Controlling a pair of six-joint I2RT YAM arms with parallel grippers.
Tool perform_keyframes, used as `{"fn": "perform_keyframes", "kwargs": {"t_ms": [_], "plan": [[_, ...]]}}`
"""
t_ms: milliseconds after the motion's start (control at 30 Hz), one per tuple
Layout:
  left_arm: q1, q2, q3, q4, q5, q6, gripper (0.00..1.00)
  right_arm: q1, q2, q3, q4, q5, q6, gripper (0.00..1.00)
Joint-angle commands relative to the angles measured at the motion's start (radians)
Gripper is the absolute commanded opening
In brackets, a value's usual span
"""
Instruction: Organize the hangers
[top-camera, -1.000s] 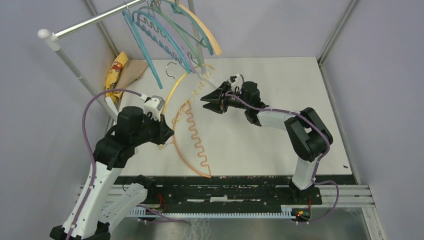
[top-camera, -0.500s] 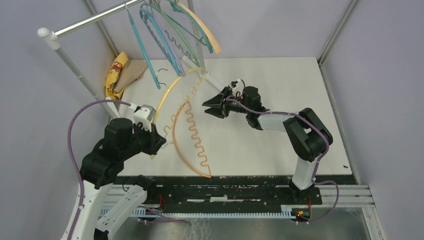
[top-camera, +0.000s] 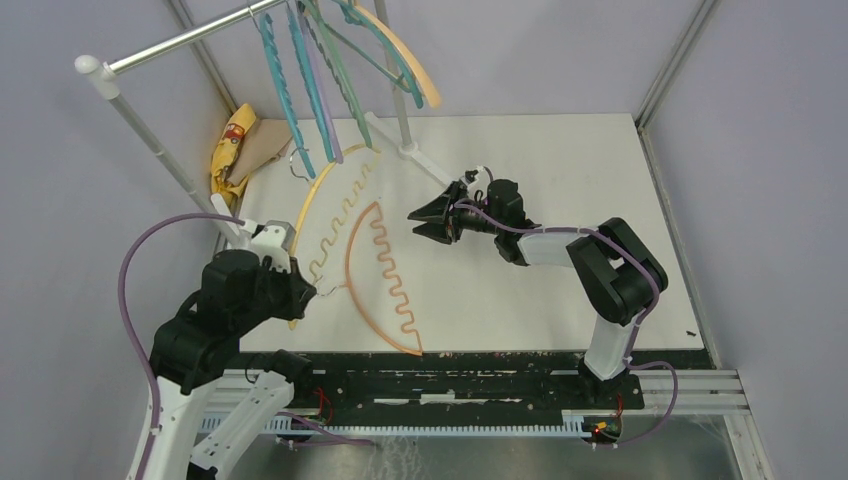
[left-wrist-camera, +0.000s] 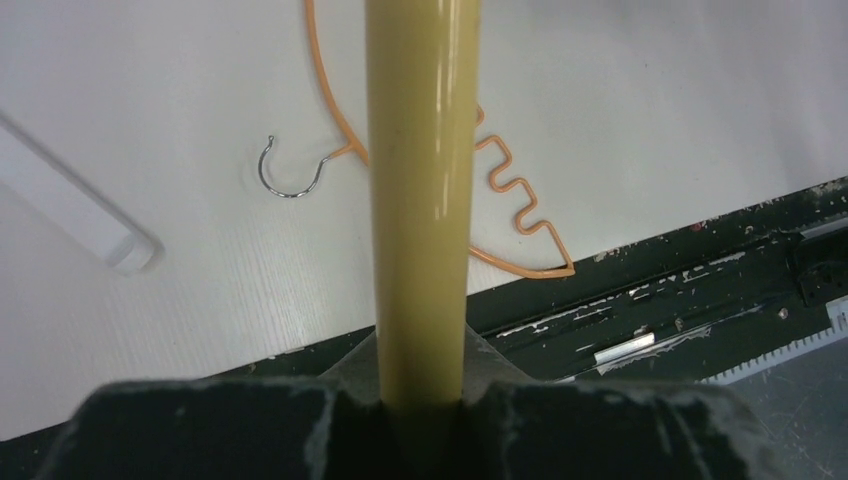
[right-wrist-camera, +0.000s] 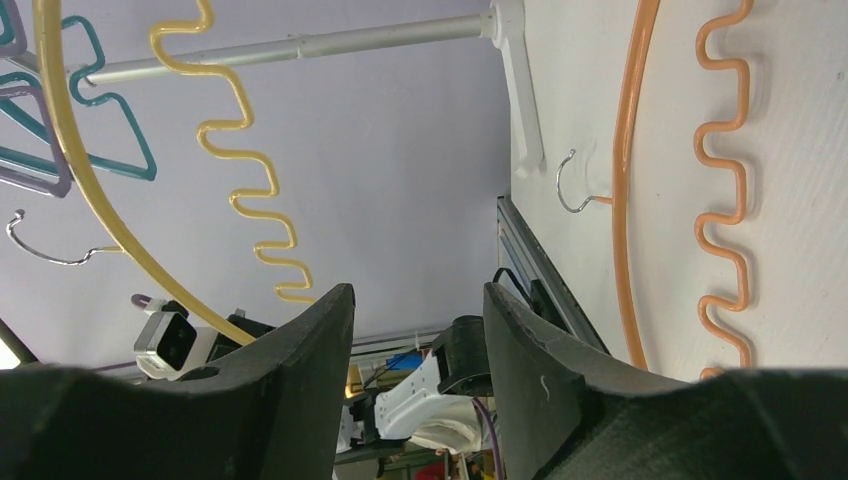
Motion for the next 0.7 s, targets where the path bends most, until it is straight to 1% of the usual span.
{"fn": "perform_keyframes", "kwargs": {"t_ms": [0,200,533,667], "plan": [[0.000,-0.047,0.039,0.036,-0.090,-0.072,0.03,-0.003,-0.045,0.004,0.061,-0.020,-0.015,0.58],[0.000,-0.056,0.089,-0.027,-0.167,-0.101,0.03,-0.003,-0.024,0.014,0.062,-0.022,-0.012,0.58],[0.000,-0.073,0.057,-0.129,-0.199,-0.128,0.03,-0.003,0.014,0.015,0.101,-0.036,0.008,0.57],[0.000,-0.078,0.059,-0.174,-0.260,-0.154,0.03,-0.003,0.024,0.013,0.120,-0.037,0.018,0.57]]}}
